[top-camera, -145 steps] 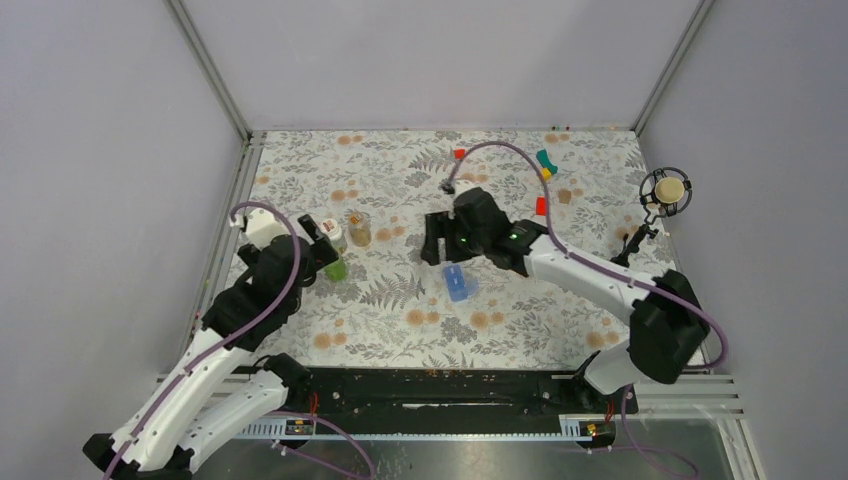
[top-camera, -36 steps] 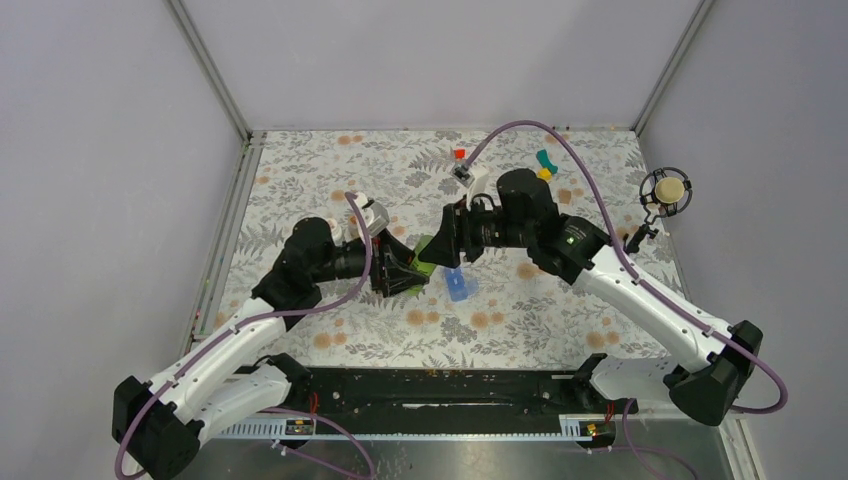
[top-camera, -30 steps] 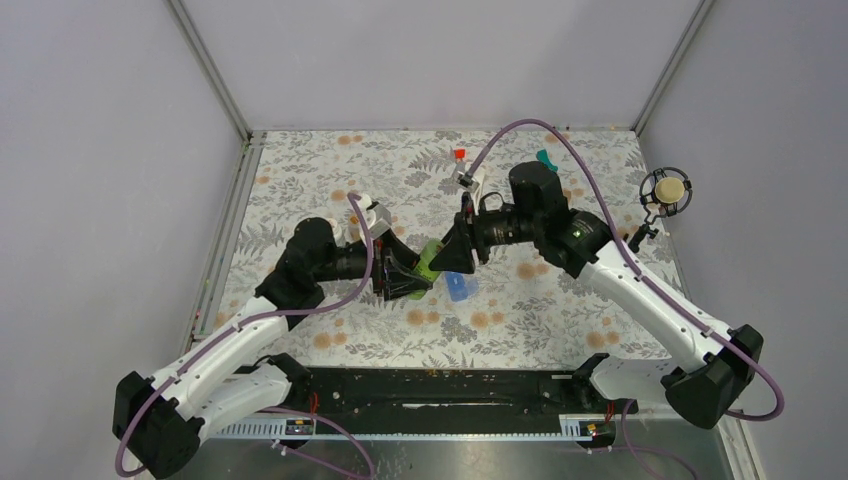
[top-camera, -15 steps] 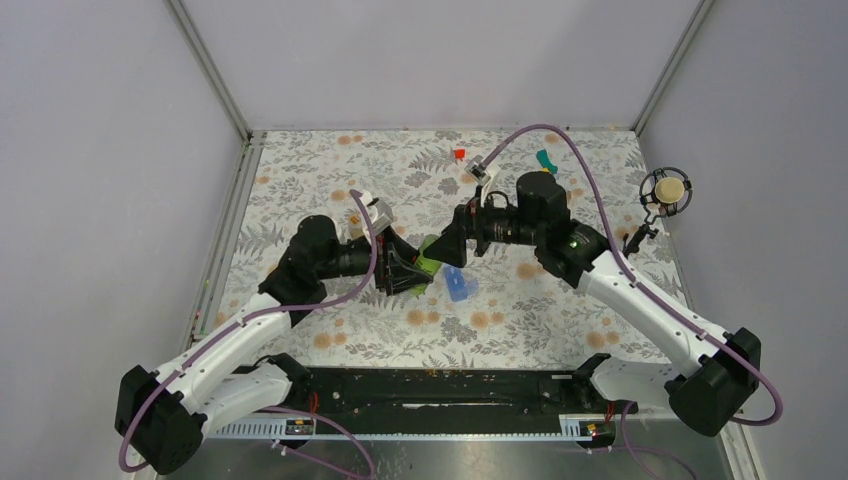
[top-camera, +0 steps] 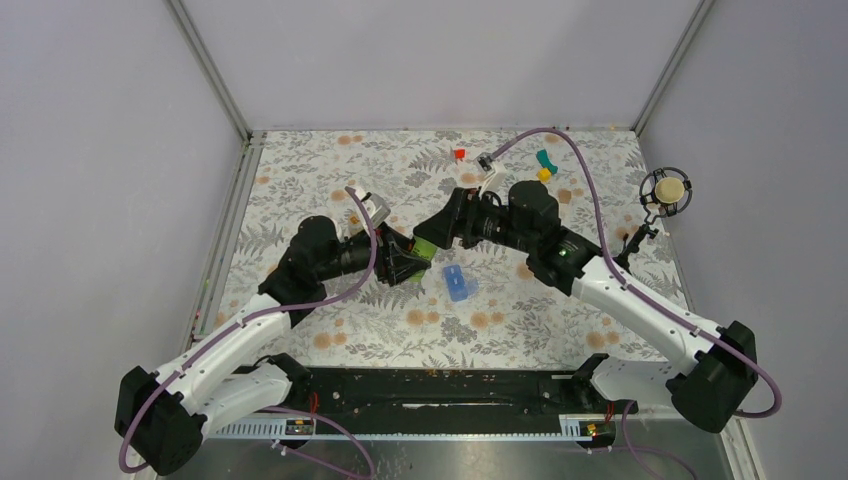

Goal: Sort the pills into containers
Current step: Unscrew the lid of the pill bottle.

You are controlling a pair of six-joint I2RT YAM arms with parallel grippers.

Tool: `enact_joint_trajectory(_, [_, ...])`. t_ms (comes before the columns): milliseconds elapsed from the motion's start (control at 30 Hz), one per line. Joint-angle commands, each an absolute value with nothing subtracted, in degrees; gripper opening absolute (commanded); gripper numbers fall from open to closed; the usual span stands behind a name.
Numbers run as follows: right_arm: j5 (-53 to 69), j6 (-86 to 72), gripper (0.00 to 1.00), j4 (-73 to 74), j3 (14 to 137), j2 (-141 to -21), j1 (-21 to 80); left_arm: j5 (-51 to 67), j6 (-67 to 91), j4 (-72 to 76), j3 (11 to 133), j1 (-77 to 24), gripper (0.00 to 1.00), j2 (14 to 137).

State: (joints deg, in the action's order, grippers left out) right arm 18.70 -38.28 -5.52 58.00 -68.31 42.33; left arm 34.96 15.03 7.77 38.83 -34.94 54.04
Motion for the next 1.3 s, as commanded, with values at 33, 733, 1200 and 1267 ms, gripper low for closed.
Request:
enact_joint_trajectory(33, [19.3, -39.2, 0.86, -6.5, 60.7, -69.1, 43.1, 30.6, 15.7, 12.2, 38.9, -35.1, 0.0, 52.3])
enact_joint_trajectory(733, [60.5, -16.1, 0.0, -10.5, 58.7, -67.4, 35.0, 40.1, 21.5, 10.1, 41.6, -35.2, 0.0, 55.3])
enact_joint_trajectory(1200, [31.3, -30.7, 0.85, -10.3, 57.4, -66.3, 36.1, 34.3, 19.4, 6.6, 42.0, -35.2, 0.0, 54.2])
enact_joint_trajectory(1267, [22.3, -33.8, 0.79, -7.9, 57.9, -66.0, 39.8, 31.7, 19.0, 6.2, 41.8, -35.2, 0.0, 54.5])
